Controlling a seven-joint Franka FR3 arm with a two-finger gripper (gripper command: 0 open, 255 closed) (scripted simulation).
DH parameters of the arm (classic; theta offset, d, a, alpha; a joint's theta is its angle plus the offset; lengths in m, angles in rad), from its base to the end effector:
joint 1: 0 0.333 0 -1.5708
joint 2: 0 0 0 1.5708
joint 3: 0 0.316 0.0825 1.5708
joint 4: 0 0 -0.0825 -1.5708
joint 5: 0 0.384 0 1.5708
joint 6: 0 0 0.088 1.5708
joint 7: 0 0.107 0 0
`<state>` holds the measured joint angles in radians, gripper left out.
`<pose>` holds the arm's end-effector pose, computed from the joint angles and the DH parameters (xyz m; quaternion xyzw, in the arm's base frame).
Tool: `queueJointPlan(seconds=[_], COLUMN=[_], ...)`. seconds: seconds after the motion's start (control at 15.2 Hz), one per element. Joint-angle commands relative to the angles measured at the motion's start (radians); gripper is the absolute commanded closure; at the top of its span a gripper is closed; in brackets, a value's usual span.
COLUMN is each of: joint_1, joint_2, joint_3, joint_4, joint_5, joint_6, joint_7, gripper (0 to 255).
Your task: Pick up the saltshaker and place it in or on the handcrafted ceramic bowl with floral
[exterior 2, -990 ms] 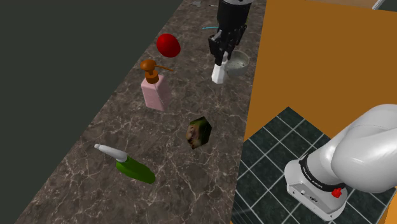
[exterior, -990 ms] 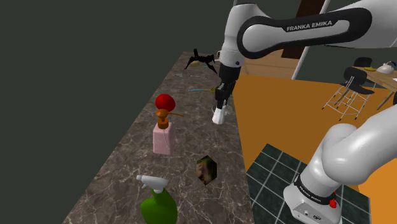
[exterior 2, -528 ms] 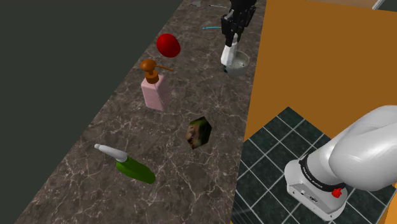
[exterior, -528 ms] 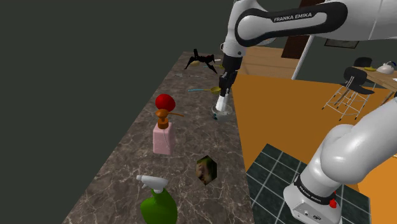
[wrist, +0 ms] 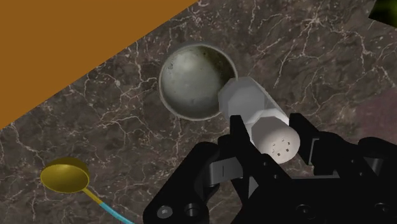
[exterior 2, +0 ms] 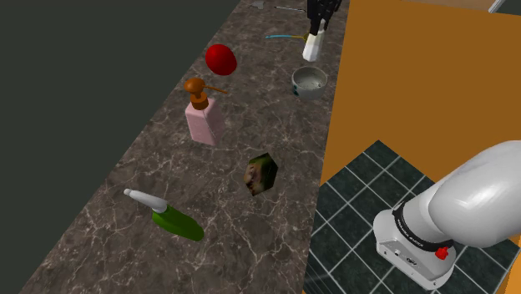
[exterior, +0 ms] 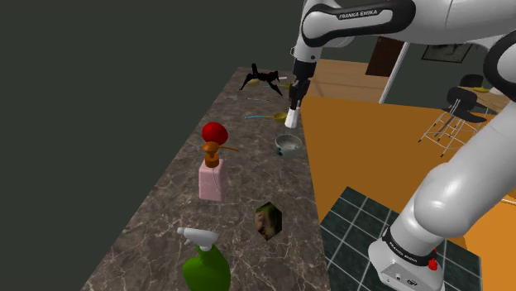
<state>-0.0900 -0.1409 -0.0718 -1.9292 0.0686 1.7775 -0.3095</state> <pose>0.5109 -0.0792 0.5473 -0.9970 -0.0669 -0.0035 0.0388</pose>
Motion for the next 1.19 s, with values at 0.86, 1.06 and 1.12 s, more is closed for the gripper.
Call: queueJointPlan(seconds=[0.86, 1.06, 1.12], joint_1=[-0.029, -0.029, -0.029], joint_2=[0.096, 0.103, 0.106], joint_3=[-0.038, -0.038, -0.038], joint_4=[-0.025, -0.057, -0.068], joint_5=[0.006, 0.008, 0.009], joint_6=[0.115, 0.155, 0.168], joint_7=[-0.079, -0.082, -0.083], gripper=[255, 255, 255])
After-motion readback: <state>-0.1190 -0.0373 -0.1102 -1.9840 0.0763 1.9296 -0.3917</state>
